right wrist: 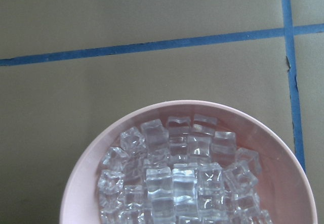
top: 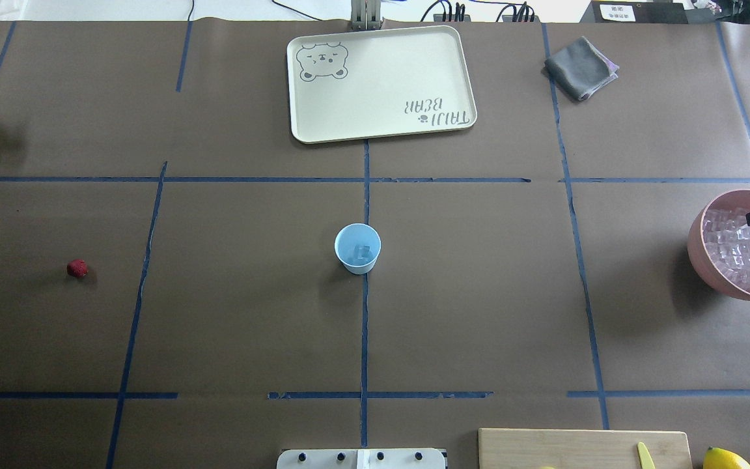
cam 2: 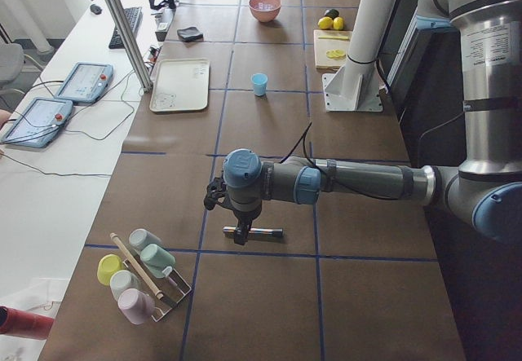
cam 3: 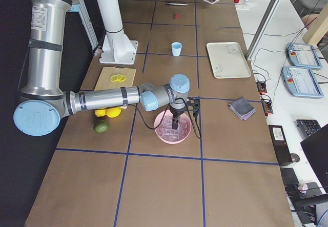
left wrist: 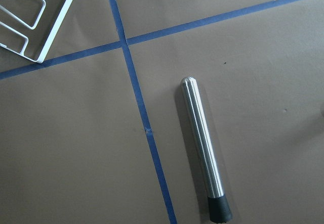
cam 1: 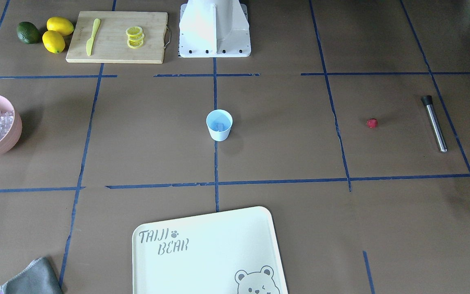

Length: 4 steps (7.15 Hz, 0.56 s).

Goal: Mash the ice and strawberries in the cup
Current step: 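Grasp a third ice cube from the pink bowl with the right gripper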

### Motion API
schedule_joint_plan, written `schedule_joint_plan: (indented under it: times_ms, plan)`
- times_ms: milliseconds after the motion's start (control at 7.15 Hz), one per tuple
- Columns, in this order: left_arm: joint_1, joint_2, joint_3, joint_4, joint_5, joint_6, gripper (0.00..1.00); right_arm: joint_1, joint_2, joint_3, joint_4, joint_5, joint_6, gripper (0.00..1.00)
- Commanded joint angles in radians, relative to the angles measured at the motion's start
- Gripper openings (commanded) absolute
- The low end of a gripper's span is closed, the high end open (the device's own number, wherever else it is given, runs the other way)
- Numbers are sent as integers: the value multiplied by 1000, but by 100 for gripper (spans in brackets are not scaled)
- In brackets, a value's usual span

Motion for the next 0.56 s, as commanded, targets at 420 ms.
schedule_joint_plan:
  times_ms: [420]
  plan:
    - [0,2,10,0,0,0,100,-63,36,-64,3,-23,60,98]
